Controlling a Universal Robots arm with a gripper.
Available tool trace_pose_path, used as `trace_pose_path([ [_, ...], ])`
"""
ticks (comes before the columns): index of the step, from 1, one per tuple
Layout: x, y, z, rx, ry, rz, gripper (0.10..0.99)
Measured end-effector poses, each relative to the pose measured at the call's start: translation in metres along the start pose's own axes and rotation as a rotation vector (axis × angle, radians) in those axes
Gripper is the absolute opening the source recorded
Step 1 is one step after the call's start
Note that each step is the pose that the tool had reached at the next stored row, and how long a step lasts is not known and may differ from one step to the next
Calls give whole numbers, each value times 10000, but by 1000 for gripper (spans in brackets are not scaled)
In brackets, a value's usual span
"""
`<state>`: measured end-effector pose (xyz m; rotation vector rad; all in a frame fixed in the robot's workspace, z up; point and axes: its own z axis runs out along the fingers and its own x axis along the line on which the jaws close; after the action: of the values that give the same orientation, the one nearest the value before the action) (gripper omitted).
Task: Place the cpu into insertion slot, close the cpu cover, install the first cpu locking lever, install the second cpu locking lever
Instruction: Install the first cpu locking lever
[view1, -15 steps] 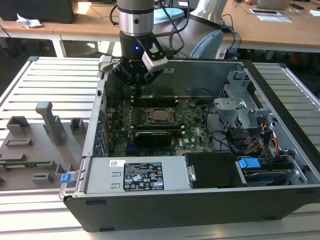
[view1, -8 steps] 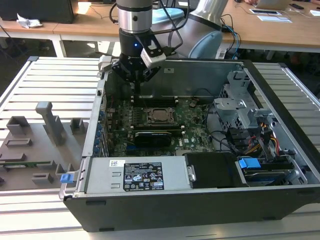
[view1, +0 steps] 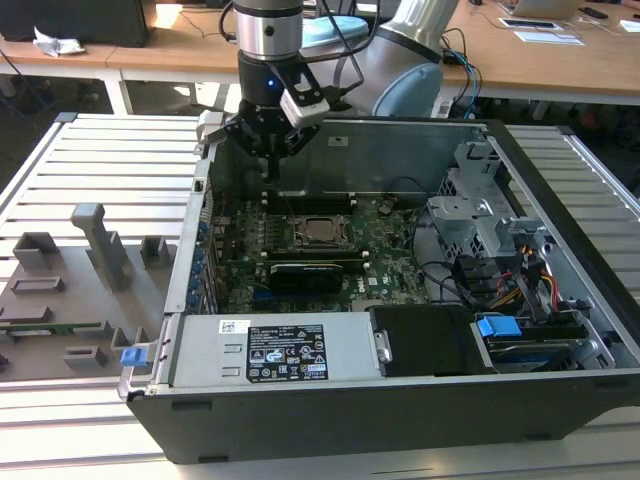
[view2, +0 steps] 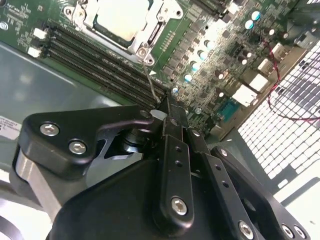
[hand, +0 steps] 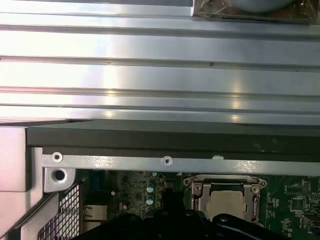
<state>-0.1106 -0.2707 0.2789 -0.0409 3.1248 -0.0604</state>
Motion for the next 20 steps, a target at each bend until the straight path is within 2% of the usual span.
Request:
trace_pose_path([
  [5, 7, 34, 18, -2, -2, 0, 106],
  [14, 39, 42, 117, 0, 0, 0, 106],
  [20, 13, 42, 151, 25, 1, 0, 106],
])
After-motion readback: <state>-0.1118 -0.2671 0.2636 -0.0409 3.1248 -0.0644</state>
